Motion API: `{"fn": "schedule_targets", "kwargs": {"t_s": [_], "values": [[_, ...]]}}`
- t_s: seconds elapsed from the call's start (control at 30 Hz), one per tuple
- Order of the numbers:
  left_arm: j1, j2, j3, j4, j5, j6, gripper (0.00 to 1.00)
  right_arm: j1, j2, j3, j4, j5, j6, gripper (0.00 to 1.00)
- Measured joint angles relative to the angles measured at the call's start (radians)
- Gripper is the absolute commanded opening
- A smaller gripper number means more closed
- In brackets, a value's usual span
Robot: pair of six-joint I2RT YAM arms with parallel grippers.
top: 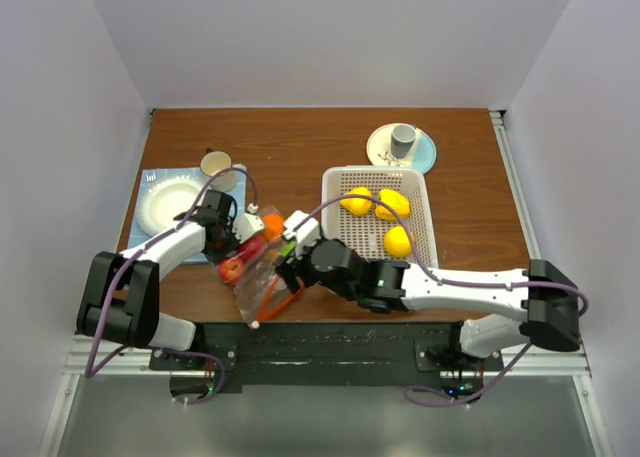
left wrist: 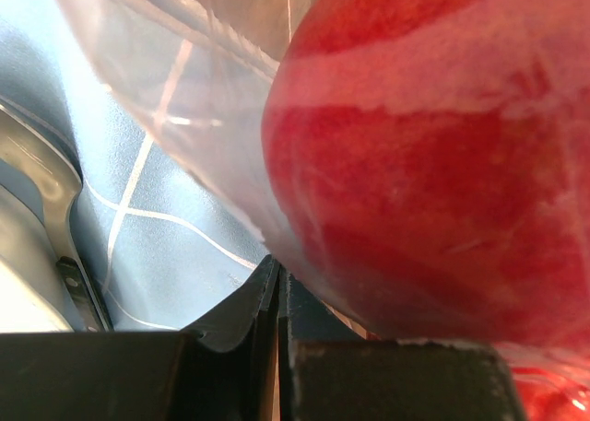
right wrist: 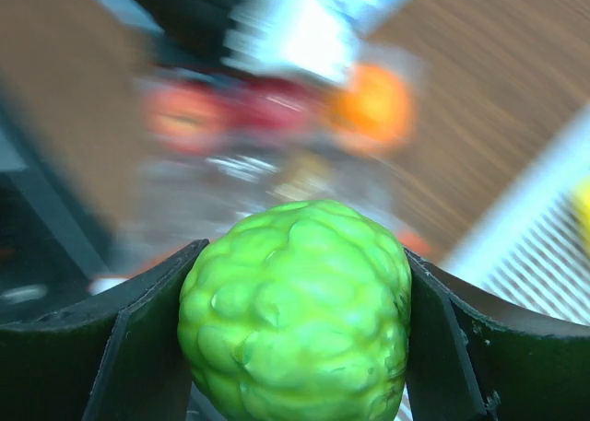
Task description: Open the zip-top bag and remove the fake food
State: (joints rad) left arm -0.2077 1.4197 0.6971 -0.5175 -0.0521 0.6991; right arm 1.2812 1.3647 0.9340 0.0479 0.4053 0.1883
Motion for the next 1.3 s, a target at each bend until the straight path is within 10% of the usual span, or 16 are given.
{"fn": "schedule_targets", "kwargs": {"t_s": [0.17, 0.27, 0.57, 0.97, 1.3], "values": [[-0.002, 0.0, 0.0, -0.001, -0.003, 0.0, 0.07, -0.161, -0.08, -0.143, -0.096, 0.259, 0.075, 0.43], [-0.002, 0.0, 0.0, -0.001, -0.003, 0.0, 0.07, -0.263, -0.104, -0.183, -0.149, 0.373, 0.114, 0.98], [-0.002, 0.0, 0.0, -0.001, -0.003, 0.0, 0.07, -0.279, -0.031, -0.137, -0.189, 0.371, 0.137, 0.99], [-0.002, 0.003, 0.002, -0.002, -0.004, 0.0, 0.07, -0.032, -0.09, -0.101, -0.101, 0.14, 0.006, 0.09], [-0.002, 0.003, 0.005, -0.005, -0.004, 0.0, 0.06, 0.081, 0.237, -0.043, 0.021, 0.096, -0.014, 0.24]]}}
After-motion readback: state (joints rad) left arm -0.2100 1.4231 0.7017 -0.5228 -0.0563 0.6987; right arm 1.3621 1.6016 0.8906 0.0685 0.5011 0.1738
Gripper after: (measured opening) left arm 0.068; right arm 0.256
